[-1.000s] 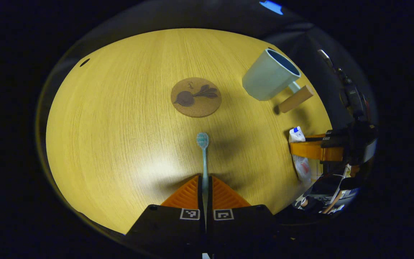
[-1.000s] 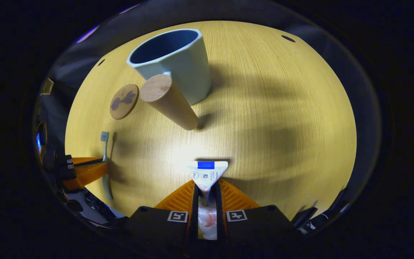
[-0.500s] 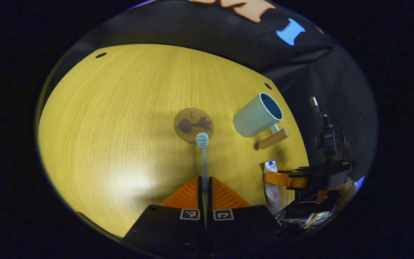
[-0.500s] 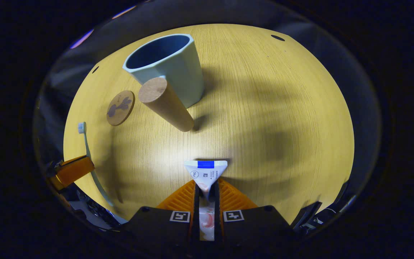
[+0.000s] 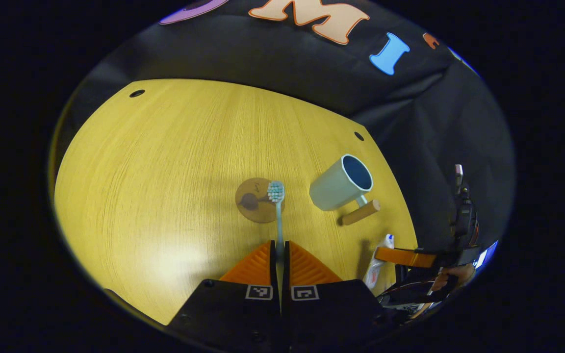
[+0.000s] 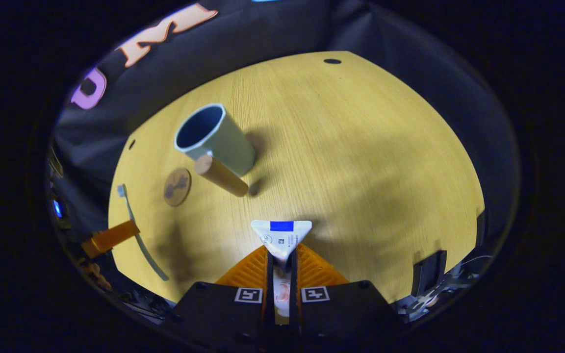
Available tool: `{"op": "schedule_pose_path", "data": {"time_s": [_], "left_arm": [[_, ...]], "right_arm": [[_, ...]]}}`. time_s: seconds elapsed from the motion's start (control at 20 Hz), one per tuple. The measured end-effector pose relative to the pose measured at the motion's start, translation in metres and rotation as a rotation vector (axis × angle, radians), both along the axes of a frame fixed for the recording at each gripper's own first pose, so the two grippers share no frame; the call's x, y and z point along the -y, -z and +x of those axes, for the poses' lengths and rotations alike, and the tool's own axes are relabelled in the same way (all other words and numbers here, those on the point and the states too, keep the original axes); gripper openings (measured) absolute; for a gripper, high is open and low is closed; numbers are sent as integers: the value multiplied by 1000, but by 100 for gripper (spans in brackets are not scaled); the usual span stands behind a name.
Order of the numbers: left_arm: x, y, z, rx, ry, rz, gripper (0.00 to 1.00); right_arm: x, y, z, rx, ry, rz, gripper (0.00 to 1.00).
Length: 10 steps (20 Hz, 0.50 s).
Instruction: Put the toothbrush and toothpaste on the desktop into the cup, then pick up the cup and place it on the coaster on the desktop.
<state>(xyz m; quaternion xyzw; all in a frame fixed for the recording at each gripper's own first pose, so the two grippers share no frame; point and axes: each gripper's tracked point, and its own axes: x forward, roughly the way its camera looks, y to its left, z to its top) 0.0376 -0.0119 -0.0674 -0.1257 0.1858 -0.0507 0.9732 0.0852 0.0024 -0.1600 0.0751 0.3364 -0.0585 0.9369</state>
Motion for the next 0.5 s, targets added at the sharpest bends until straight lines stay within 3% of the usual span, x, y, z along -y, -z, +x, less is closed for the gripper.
{"op": "schedule_pose_path", "data": {"time_s": [0.25,0.5], "left_arm": [[9,-35,-1,80,25,-61,0],[3,-77,-4,206,16,-73,0]], "right_arm": [[2,-58,15,196,29,31,14],[2,-102,40,415,-3,52,12]]}}
